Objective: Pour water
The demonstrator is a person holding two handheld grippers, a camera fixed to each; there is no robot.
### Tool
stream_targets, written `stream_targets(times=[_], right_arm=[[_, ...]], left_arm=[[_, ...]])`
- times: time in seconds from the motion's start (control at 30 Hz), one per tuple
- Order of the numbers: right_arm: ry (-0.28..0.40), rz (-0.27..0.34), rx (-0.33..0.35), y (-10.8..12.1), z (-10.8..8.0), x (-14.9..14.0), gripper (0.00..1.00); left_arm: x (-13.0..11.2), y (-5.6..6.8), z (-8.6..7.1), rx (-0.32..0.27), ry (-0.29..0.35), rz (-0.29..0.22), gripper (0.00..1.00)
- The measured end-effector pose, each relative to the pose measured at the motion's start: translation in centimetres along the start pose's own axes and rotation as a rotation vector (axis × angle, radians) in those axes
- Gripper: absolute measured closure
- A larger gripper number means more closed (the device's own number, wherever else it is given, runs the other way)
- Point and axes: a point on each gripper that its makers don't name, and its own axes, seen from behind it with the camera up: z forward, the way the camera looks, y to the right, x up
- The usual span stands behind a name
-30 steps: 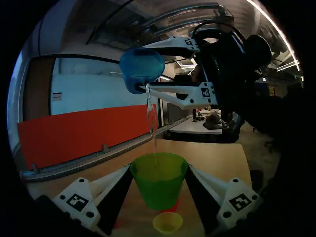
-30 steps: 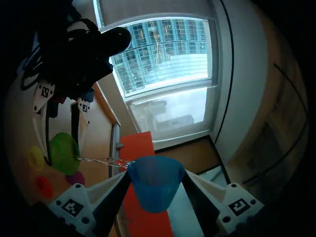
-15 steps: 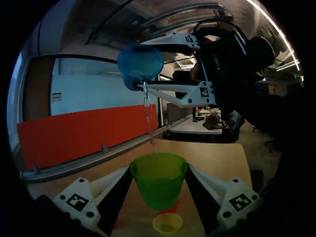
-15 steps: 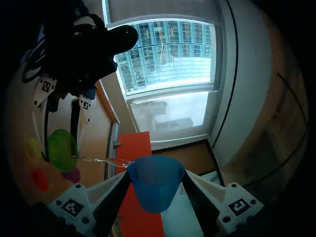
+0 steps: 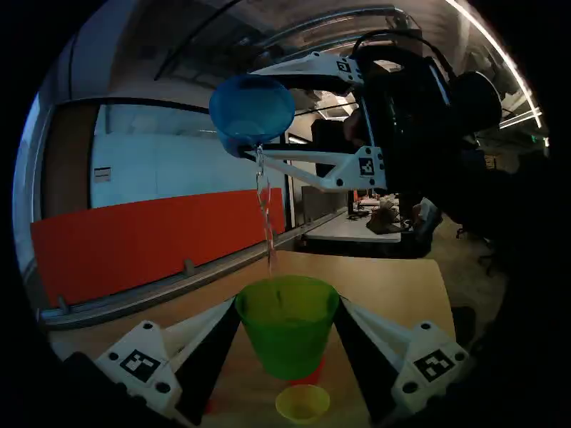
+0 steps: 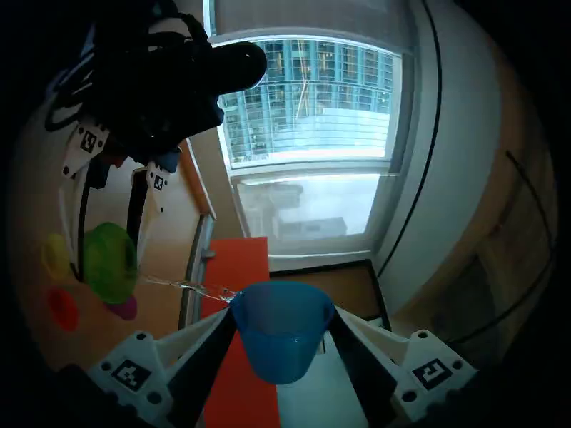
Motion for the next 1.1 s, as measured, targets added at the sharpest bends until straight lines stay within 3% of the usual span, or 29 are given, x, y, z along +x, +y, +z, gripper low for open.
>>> stream_targets(times=[0.8, 1.1], right_arm=[[0.017, -0.192, -0.010, -0.1, 0.3, 2.2, 0.08], [0.021, -0.208, -0.006, -0.5, 0.2, 2.7, 0.08]], left_arm=[[0.0, 0.0, 0.1, 0.006, 0.002, -0.003, 0.12], [0.0, -0.1, 0.1, 0.007, 0.003, -0.003, 0.12]])
